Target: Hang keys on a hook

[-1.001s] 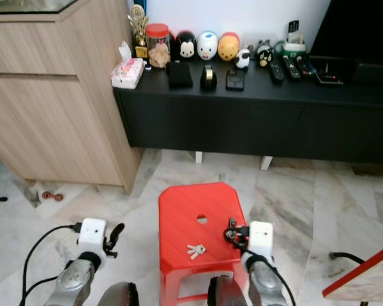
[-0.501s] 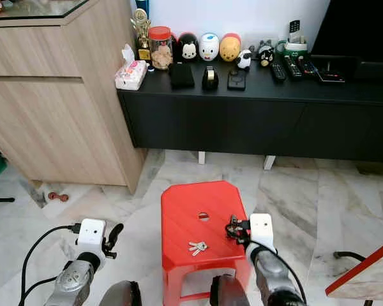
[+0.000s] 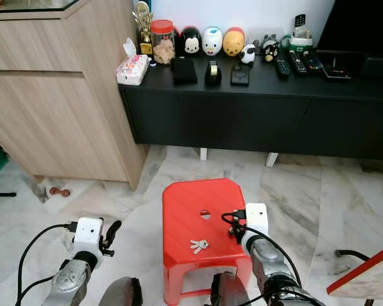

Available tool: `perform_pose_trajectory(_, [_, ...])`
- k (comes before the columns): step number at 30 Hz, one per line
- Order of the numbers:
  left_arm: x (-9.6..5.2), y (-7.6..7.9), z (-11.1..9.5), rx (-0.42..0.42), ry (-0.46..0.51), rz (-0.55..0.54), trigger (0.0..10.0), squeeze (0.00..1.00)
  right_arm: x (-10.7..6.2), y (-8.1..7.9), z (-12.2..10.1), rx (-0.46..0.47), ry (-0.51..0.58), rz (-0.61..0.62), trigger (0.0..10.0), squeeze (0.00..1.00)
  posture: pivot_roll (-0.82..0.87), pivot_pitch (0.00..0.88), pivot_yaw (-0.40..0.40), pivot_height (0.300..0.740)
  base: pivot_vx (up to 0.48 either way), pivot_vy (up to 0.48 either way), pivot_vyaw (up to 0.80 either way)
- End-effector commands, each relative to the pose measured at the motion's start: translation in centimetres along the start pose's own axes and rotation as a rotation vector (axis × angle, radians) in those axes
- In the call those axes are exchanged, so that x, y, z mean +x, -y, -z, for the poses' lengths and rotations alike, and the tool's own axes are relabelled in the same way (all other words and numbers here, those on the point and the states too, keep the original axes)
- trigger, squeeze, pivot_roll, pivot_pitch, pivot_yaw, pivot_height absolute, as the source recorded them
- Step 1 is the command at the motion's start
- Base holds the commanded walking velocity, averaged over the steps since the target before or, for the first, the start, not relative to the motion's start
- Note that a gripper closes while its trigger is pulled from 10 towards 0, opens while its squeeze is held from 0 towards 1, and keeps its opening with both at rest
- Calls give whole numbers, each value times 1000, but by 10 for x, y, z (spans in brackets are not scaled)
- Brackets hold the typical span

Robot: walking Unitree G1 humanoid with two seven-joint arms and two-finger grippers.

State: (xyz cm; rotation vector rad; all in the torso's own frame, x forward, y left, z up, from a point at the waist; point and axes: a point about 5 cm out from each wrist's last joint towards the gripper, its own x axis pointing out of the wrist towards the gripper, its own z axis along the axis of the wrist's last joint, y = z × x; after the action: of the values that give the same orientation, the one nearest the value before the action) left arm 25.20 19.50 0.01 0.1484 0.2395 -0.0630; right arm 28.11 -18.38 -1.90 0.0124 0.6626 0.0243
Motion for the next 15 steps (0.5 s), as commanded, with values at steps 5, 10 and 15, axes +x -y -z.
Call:
perform_pose_trajectory(5, [-9,-1,4,22,-14,13,10000,0,-1,1,9,-4,-48,3,10000,0,44,147,-4,623,0,0,0])
perform_pose_trajectory(10, [-15,0,6,31,-17,21,10000,0,-3,-1,18,-5,-76,2,10000,0,53,159,0,623,0,0,0])
perform_pose_trajectory(15, [-21,1,4,52,-11,34,10000,0,-4,-3,23,1,-78,-8,10000,0,57,177,4,623,0,0,0])
